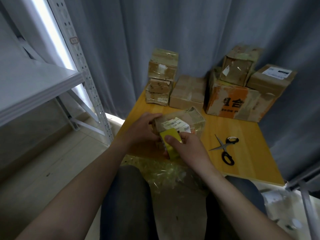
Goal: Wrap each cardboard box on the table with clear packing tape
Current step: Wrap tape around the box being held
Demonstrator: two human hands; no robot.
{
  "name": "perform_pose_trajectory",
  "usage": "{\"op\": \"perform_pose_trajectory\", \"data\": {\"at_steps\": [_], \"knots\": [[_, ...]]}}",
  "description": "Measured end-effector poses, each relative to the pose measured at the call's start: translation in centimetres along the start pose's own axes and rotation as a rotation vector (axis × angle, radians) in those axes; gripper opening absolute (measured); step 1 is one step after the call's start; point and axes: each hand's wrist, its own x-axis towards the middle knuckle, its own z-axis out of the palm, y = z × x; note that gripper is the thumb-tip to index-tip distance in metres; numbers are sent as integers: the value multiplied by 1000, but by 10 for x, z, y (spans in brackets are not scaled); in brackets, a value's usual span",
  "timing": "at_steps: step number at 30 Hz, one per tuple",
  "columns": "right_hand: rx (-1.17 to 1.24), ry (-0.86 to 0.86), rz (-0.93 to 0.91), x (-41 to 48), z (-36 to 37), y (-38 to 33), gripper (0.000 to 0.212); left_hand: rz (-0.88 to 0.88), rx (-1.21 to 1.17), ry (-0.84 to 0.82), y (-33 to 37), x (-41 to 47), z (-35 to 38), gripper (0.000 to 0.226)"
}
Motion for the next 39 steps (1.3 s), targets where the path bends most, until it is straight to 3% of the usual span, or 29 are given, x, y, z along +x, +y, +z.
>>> {"op": "perform_pose_trajectory", "data": {"at_steps": [4, 9, 15, 20, 32, 38, 39], "knots": [[36, -28, 15, -6, -3, 4, 22, 9, 67, -29, 0, 1, -1, 103], [84, -11, 56, -5, -2, 15, 25, 41, 116, -66, -1, 2, -2, 84], [138, -46, 117, 6, -1, 18, 26, 50, 154, -82, 1, 5, -5, 80], [198, -57, 153, 12, -3, 23, 28, 202, 347, -58, 2, 5, -7, 80], [167, -50, 73, 16, 2, 37, 29, 213, 65, -8, 6, 6, -5, 60], [148, -29, 85, 16, 5, 54, 59, 180, 53, -38, 8, 11, -3, 66], [164, -44, 80, 17, 4, 55, 54, 172, 119, -1, 8, 13, 1, 67]]}}
